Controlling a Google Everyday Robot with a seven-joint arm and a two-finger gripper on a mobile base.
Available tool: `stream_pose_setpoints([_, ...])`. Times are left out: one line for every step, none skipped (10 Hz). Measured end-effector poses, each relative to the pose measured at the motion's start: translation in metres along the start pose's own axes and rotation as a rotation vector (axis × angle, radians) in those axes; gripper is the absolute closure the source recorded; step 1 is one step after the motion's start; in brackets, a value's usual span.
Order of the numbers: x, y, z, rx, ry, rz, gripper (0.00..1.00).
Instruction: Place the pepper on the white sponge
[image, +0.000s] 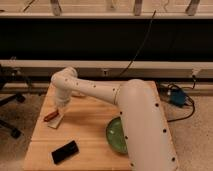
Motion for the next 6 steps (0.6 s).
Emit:
stream_pose_setpoints([0.0, 0.001, 0.0032, -0.004, -0.003, 0.002, 0.42])
stream_pose_setpoints([-0.0001, 0.0015, 0.0047, -0.005, -0.006, 0.003, 0.34])
stream_pose_setpoints([0.0, 0.0021, 0.006, -0.007, -0.01, 0.006, 0.25])
stream_pose_setpoints([-0.0009, 0.0026, 0.0074, -0.006, -0.017, 0.008, 0.2])
stream_pose_setpoints([-0.0025, 0.0028, 0.0083, -0.004, -0.022, 0.008, 0.2])
stream_pose_setpoints([-0.004, 0.0027, 0.009, 0.002, -0.029, 0.009, 0.2])
